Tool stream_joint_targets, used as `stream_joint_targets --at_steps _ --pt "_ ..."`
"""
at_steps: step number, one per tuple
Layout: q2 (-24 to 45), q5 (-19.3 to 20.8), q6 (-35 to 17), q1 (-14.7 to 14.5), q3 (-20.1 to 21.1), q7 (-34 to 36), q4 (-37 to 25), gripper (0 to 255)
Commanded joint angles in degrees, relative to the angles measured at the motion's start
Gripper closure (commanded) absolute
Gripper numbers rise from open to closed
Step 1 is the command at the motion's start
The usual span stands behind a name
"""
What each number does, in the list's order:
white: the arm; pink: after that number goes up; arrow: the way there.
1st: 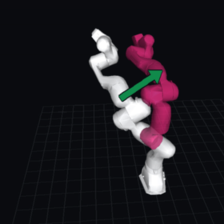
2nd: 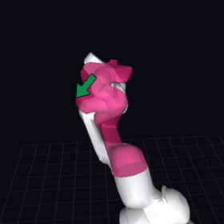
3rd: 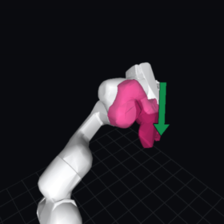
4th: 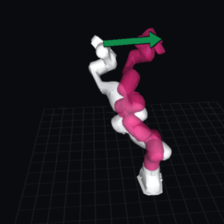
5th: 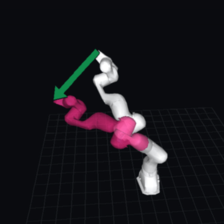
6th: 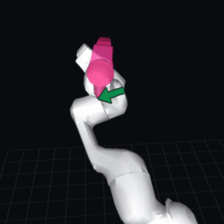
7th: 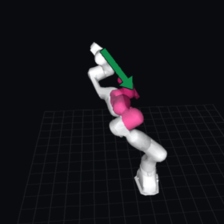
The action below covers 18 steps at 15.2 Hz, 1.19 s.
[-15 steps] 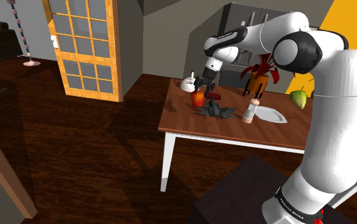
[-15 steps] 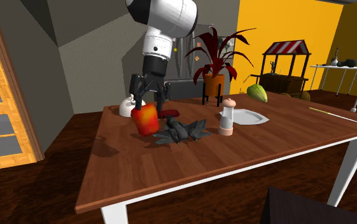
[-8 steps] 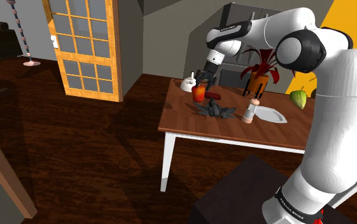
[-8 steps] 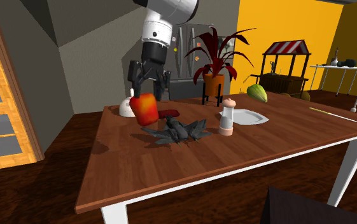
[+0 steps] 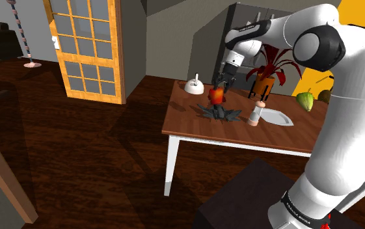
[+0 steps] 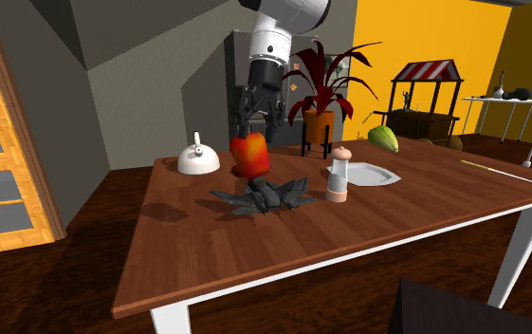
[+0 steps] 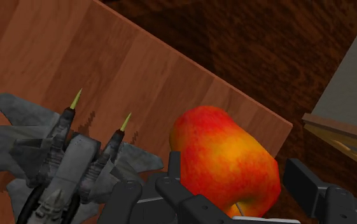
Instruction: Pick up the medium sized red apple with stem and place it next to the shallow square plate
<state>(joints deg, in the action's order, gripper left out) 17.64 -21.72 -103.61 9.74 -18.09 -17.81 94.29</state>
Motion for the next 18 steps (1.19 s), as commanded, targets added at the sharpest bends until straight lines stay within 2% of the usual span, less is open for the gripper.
stream_joint_targets --at_steps 1,10,18 --pt "-0.98 0.32 0.23 1.20 -0.83 -2.10 1.36 255" --pt "-2.68 1.69 2.75 7.86 -5.19 -12.53 3.55 255" --pt "-0.42 2.08 6.31 14.76 -8.92 -22.22 0.60 255"
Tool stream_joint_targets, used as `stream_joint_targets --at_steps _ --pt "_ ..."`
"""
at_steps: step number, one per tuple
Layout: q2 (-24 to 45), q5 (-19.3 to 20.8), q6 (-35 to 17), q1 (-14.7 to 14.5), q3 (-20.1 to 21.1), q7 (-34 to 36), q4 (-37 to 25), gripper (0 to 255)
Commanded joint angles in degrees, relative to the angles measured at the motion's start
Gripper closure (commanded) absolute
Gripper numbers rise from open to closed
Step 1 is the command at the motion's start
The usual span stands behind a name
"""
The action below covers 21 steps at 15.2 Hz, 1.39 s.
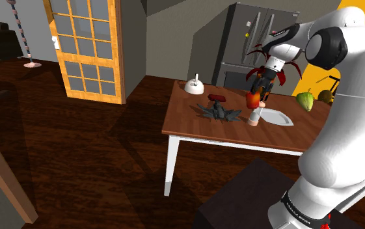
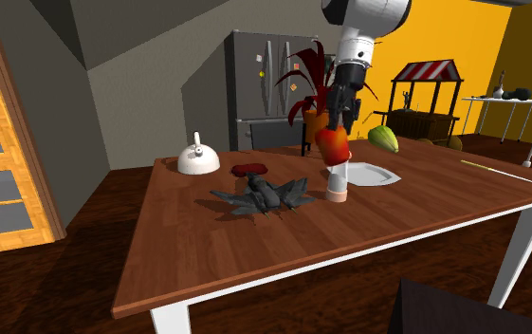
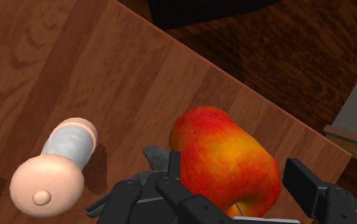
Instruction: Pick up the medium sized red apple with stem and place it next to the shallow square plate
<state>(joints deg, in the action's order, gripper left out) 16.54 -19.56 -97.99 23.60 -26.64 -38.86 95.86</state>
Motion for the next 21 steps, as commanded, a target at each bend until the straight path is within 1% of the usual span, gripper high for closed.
stream_joint_targets --at_steps 1,6,10,14,18,21 --pt "1.21 -0.13 1.22 1.84 -0.80 -2.40 -1.68 255" --pt "4.78 -0.66 4.21 6.97 -2.69 -8.50 -6.38 255" --pt "8.67 -1.48 7.08 11.66 -3.80 -13.19 -11.72 255" --pt "13.55 -2.65 10.52 17.04 -4.45 -17.51 -18.78 255" --pt "19.61 -4.15 14.79 23.33 -4.53 -21.18 -28.25 255" --pt "19.68 -4.19 12.57 22.89 -4.46 -21.62 -25.97 255"
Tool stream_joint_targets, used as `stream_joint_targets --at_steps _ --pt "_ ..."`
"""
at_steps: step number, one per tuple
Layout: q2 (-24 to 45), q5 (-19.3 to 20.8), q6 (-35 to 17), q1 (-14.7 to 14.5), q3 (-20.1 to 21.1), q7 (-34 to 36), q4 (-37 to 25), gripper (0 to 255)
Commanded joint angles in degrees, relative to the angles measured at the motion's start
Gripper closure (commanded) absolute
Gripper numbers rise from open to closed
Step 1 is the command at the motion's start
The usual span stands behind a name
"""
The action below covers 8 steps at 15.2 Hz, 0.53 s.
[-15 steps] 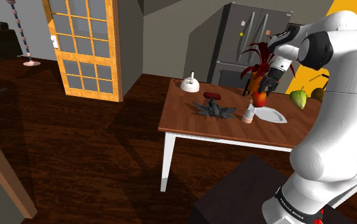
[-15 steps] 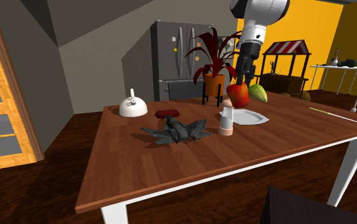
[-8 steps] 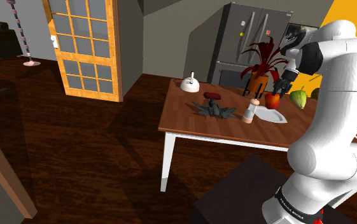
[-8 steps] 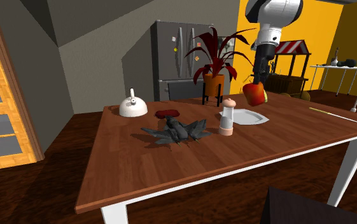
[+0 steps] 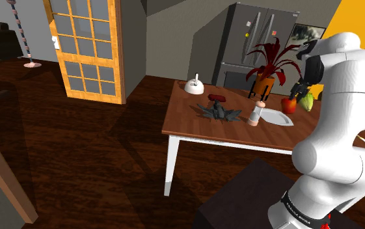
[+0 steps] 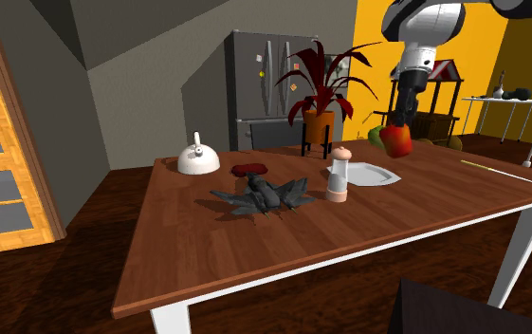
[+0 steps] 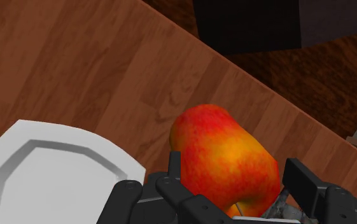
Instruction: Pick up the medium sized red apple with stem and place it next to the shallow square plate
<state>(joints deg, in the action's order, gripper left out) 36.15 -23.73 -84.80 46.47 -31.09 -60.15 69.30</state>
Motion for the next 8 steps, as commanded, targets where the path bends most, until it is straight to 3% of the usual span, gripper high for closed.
stream_joint_targets --at_steps 1,8 --pt "0.13 -0.06 -1.33 -0.11 0.01 -0.48 1.30 255" --pt "0.96 -0.53 -6.07 -0.79 0.26 -1.50 5.53 255"
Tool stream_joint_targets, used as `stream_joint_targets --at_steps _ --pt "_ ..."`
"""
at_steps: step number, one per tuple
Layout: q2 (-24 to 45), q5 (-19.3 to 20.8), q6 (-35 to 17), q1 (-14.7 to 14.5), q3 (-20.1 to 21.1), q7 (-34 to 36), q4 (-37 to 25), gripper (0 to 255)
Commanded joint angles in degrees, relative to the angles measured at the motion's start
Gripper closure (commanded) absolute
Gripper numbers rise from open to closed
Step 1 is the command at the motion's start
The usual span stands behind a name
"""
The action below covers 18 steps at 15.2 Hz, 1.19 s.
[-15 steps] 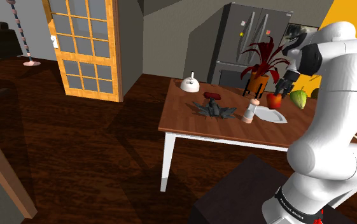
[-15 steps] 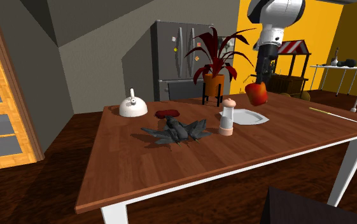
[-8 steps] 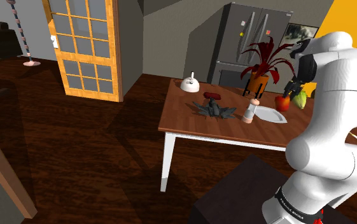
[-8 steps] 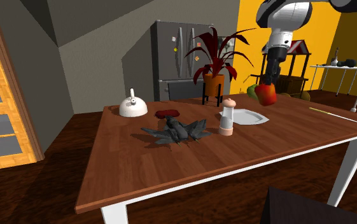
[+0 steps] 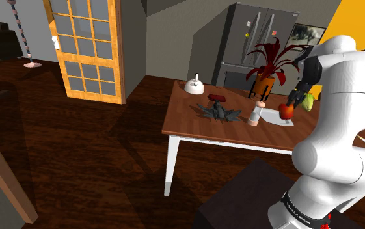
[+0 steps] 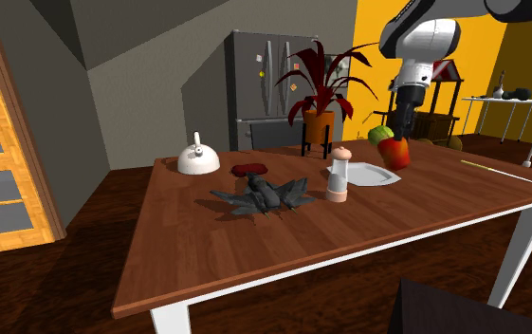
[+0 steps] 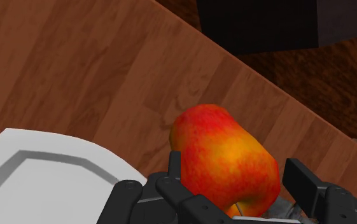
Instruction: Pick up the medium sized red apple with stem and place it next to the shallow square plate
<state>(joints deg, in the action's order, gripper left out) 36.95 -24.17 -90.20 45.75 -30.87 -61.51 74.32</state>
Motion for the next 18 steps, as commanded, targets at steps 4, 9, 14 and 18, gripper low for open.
stream_joint_targets --at_steps 4,9,14,18 --pt "0.93 -0.51 -3.19 -0.28 0.28 -0.73 2.45 255" --pt "2.15 -1.14 -6.16 -0.41 0.65 -1.45 4.44 255" --pt "3.63 -1.87 -8.97 -0.40 1.11 -2.17 5.99 255" --pt "4.99 -2.52 -11.10 -0.30 1.54 -2.73 6.93 255"
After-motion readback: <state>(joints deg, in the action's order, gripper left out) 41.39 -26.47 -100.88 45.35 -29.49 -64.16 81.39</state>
